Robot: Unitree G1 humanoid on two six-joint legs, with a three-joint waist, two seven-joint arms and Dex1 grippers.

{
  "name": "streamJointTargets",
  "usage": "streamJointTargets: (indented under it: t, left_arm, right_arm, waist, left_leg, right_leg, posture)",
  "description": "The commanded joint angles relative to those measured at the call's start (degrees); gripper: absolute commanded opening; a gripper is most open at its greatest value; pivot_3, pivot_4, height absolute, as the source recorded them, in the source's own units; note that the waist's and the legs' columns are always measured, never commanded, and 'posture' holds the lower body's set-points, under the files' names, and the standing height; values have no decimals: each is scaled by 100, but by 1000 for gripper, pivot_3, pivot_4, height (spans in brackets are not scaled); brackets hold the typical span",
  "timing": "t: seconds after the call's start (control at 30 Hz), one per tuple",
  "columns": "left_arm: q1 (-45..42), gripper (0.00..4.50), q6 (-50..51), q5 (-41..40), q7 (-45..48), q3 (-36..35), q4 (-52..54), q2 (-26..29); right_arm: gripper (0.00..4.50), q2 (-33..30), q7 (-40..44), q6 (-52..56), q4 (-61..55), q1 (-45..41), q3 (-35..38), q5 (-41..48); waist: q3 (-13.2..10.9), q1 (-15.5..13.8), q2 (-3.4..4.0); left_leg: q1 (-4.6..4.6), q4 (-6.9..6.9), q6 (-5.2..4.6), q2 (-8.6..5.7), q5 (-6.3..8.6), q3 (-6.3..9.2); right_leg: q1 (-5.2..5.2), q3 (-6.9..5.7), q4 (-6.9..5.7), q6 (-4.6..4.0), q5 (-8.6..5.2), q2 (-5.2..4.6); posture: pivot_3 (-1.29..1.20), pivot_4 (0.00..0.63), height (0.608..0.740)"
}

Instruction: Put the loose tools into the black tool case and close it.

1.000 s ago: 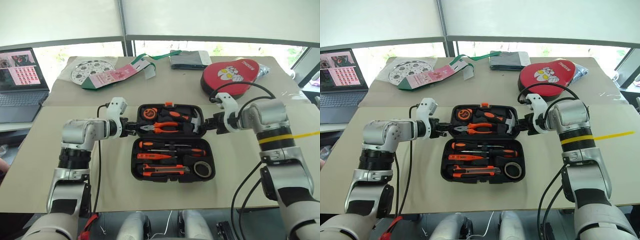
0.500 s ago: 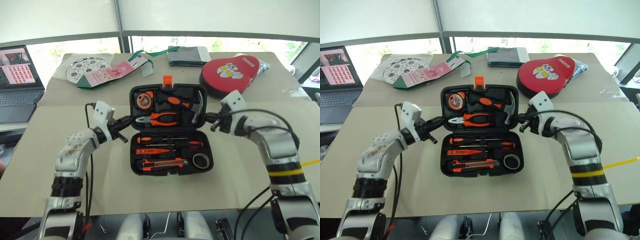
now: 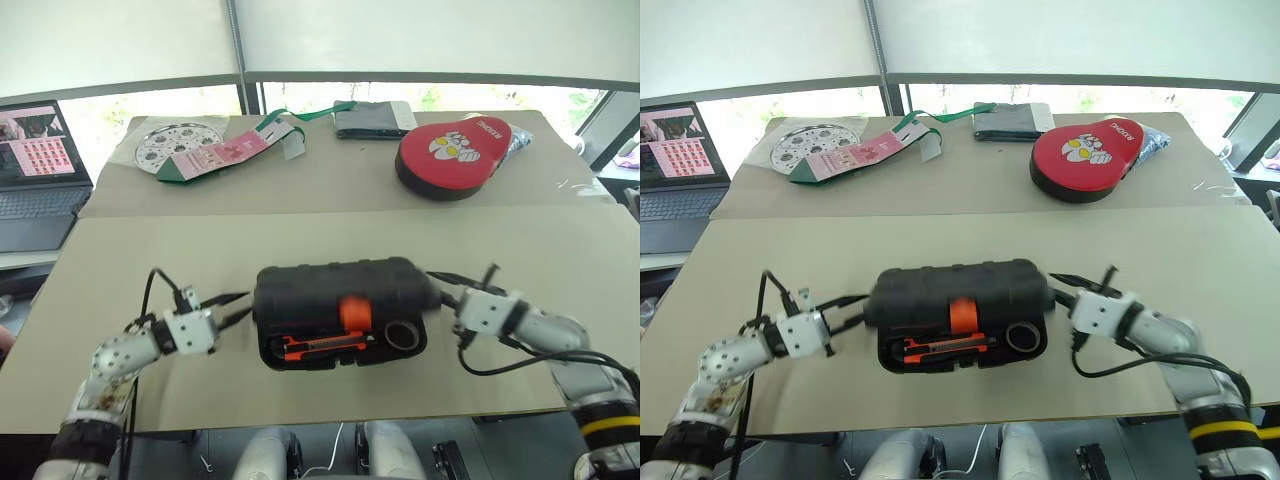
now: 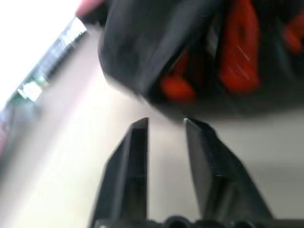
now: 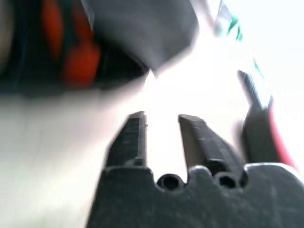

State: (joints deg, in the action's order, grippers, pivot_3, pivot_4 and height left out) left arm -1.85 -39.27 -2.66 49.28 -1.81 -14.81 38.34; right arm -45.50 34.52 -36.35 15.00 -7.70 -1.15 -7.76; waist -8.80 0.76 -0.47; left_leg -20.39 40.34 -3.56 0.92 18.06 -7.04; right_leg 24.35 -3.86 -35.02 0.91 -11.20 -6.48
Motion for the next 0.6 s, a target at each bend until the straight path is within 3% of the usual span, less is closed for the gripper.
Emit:
streamJointTargets:
  t: [0.03,0.1,0.13,0.23,0.37,0.47,0.6]
  left_arm:
    - [-34,2382,721,-645,145,-253,119,219]
    - [-66,2382,1135,-911,302,-272,165,280]
    - [-131,2382,1467,-1098,357,-269,256,265]
    - [-361,1762,2254,-1473,417,-255,559,193]
    - [-1249,69,3548,-1681,431,23,605,-17]
    - [-1777,69,3909,-1403,621,385,347,-138]
    - [-2273,69,4211,-1070,885,796,-67,-215]
  right_arm:
    - [2638,-126,22,231,-356,64,472,554]
    - [2638,-254,291,562,-585,217,587,919]
    - [2396,-347,513,767,-782,392,669,1225]
    - [1580,-561,1026,1471,-1403,921,926,2047]
    - [56,-1140,1849,2862,-2980,2363,1315,3032]
    - [56,-1176,1809,3382,-3863,2990,1202,2966]
    - [56,-965,1473,4017,-4509,3109,666,2448]
  waist:
    - [0,1,0]
    - [0,-10,0]
    - [0,-13,0]
    - [-1,-71,-3]
    - [-1,-176,-4]
    - [5,-205,-19]
    - [4,-110,-24]
  left_leg:
    - [3,0,0,3,0,1]
    - [6,0,0,4,0,2]
    - [6,0,-1,3,0,5]
    - [4,1,-9,3,5,12]
    - [-3,6,-18,2,10,17]
    - [-6,10,-21,1,12,23]
    - [-1,10,-21,-4,13,19]
  right_leg:
    - [-2,0,-1,-2,2,0]
    - [-3,0,-6,-3,2,-2]
    - [-4,-1,-8,-4,2,-4]
    - [-10,-7,-1,-3,3,-7]
    - [-13,-9,1,-2,3,-8]
    - [-18,-15,2,-1,4,-4]
    - [-15,-2,3,1,4,2]
  posture:
    - [0,150,740]
    - [0,150,740]
    - [0,150,740]
    - [0,150,740]
    - [0,150,740]
    - [0,150,740]
    - [0,150,740]
